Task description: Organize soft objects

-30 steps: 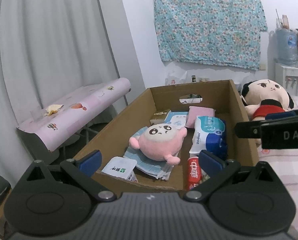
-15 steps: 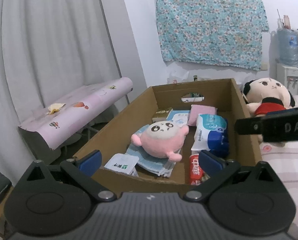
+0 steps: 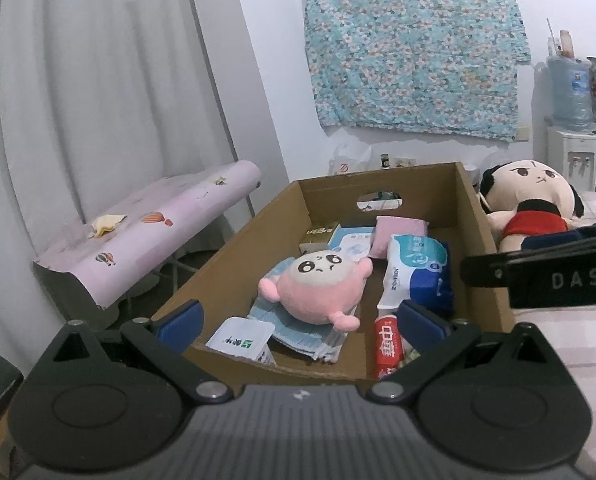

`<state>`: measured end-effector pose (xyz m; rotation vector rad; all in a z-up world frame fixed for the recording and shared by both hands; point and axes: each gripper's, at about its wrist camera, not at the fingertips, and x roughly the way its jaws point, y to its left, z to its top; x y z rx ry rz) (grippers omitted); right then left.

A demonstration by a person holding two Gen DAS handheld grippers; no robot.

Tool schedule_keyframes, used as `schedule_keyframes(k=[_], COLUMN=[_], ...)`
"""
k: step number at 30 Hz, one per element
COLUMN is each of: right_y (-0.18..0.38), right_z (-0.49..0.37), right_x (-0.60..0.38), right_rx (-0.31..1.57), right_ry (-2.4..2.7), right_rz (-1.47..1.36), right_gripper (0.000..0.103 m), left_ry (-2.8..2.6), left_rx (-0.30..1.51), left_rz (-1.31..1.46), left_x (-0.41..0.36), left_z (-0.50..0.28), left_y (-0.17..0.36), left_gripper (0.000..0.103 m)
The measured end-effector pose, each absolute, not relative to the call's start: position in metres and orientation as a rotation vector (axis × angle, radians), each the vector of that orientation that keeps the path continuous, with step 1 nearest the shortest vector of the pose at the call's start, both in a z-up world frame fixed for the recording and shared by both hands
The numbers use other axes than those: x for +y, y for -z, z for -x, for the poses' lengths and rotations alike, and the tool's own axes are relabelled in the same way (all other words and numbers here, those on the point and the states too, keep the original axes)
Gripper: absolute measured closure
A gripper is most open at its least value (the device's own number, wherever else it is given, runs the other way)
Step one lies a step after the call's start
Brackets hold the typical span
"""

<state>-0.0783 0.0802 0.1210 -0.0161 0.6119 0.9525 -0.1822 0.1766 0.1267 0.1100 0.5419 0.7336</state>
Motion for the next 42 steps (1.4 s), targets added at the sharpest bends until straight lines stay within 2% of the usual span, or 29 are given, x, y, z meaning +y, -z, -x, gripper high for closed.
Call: schedule_keyframes(k=[42], right_y=[-0.1233], right_z=[0.0807], right_x=[0.0794], right_rx=[0.604], right_ry=[-0.963], right_rz=[0.024], right_gripper=[0.029], left_ry=[-0.718], left_rx=[0.561], left_rz=[-0.107], left_x=[0.1713], left_z=[0.1806], left_y=[-0.1309], left_gripper=[0.000])
